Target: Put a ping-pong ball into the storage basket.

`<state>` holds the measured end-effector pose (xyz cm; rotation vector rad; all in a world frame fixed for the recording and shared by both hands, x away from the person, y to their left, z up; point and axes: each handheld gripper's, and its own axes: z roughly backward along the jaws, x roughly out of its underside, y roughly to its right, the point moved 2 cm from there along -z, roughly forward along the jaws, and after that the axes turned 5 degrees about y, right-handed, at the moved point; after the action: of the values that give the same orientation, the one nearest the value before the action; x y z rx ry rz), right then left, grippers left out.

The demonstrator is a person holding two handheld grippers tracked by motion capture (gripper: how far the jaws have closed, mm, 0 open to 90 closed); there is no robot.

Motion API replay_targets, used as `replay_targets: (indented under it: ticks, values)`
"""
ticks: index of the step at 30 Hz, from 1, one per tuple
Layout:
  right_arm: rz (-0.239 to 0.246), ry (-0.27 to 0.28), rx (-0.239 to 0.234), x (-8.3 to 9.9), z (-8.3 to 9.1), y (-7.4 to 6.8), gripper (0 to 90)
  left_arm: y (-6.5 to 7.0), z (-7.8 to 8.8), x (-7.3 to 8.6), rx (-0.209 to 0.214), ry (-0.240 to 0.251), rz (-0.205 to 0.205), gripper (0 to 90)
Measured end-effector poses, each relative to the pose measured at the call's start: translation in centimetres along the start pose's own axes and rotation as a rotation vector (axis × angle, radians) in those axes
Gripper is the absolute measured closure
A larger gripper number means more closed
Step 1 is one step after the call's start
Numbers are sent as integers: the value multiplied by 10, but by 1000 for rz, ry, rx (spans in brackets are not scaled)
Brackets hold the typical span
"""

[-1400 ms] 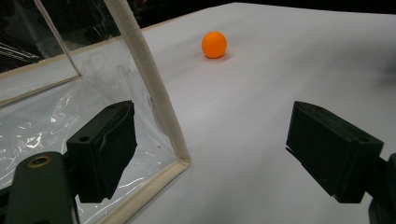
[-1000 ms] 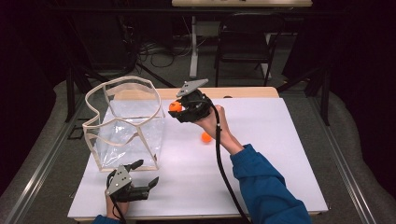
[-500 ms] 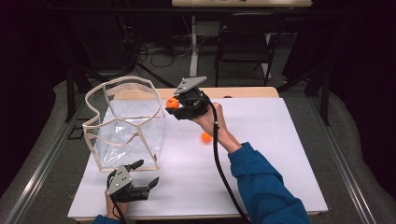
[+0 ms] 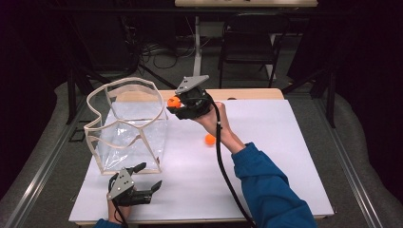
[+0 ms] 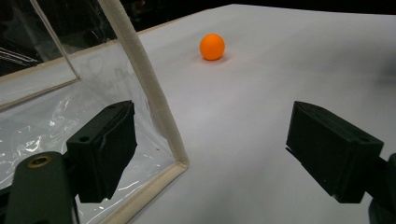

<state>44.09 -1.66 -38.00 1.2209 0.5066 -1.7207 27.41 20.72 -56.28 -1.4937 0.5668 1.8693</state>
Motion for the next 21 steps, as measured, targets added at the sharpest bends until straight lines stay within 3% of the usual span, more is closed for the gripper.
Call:
replay_targets:
  ticks: [21]
  values:
    - [6,26,7,-15,-2,2,509,-1,-1,0,2,-1,2,159]
